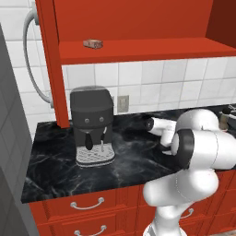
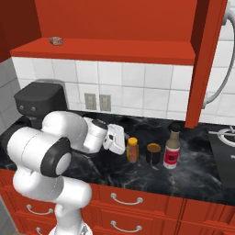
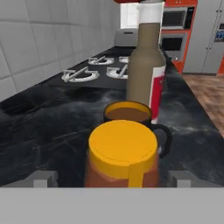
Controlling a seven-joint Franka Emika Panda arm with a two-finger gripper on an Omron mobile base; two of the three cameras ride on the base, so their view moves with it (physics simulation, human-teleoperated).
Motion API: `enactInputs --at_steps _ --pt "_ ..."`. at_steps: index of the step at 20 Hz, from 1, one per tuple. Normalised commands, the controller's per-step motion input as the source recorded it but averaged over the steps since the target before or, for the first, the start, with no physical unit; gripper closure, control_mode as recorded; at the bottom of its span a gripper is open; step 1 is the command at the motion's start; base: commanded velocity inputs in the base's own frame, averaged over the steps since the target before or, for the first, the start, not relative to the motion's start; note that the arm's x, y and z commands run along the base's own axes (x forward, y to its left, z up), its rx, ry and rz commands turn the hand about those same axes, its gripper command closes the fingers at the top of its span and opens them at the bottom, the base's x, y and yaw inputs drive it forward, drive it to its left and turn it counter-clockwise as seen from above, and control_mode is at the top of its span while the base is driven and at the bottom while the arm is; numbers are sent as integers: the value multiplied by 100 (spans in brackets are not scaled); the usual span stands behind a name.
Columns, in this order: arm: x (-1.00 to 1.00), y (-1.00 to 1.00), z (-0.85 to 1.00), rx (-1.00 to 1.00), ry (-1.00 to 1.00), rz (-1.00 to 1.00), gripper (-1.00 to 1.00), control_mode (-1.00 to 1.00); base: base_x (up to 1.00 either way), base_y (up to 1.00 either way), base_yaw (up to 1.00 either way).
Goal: Pick the syrup bottle and honey bottle from the cabinet and place them next to the mug.
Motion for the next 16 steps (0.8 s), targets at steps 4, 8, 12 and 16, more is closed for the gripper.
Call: enactInputs --at_steps 4,8,12,16 --pt "0 0 61 0 -2 0 -100 -100 0 0 0" --pt "-4 -1 89 0 0 0 -100 -100 0 0 0" --pt "-33 -28 62 4 0 7 -100 -100 0 0 0" --pt "-71 -37 16 9 0 45 -100 -100 0 0 0"
